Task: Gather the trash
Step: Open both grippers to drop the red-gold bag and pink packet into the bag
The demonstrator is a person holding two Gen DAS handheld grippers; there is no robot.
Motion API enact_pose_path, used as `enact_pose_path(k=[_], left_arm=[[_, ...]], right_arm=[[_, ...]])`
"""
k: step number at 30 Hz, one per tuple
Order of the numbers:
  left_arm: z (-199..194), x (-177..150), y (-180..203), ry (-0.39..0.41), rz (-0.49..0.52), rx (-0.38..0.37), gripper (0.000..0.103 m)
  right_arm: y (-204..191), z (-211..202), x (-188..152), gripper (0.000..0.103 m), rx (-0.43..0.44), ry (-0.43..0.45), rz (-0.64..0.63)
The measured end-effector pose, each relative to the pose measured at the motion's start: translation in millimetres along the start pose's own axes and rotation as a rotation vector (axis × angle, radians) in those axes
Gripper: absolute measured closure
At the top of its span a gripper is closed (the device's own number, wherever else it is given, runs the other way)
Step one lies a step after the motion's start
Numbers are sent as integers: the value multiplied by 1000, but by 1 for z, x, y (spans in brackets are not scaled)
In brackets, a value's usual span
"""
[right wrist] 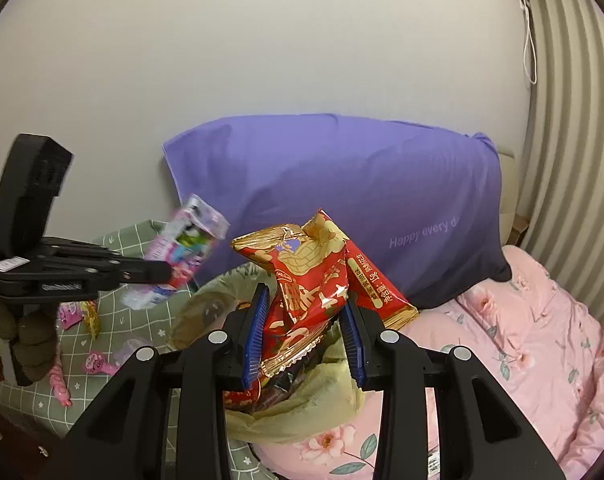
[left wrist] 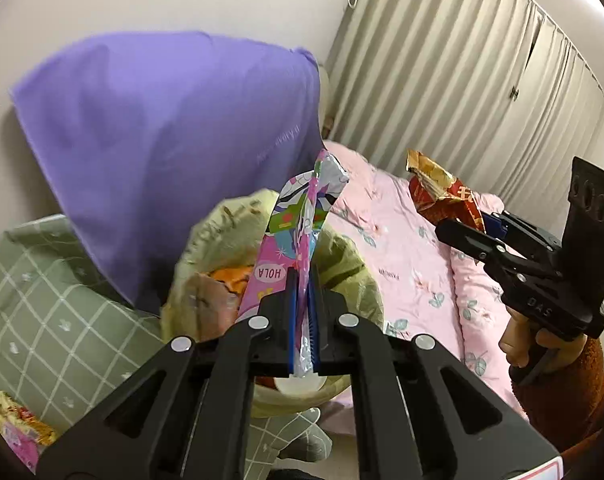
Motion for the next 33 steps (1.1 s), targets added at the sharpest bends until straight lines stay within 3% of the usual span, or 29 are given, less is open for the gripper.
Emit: enact_pose_path(k=[16,29,33], left_arm=[[63,-21,-40,-152,-48,28,98],[82,-16,-49,-163,-82,-24,98],[83,-14,-51,-164,-99,-28,84]], right_arm=[[0,64,-54,69,100,-95,83],[3,74,-64,68,77,-120,111],[-5,78,-68,68,74,-142,76]])
Point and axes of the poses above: each gripper's, at about its wrist camera, not at the fingertips, and z roughly the way its jaws point, y to its right, x to its top, the point moved 2 cm from there along z, roughly the way its jaws point, and after that the axes turned 15 degrees about y, right-handed, at the moved point
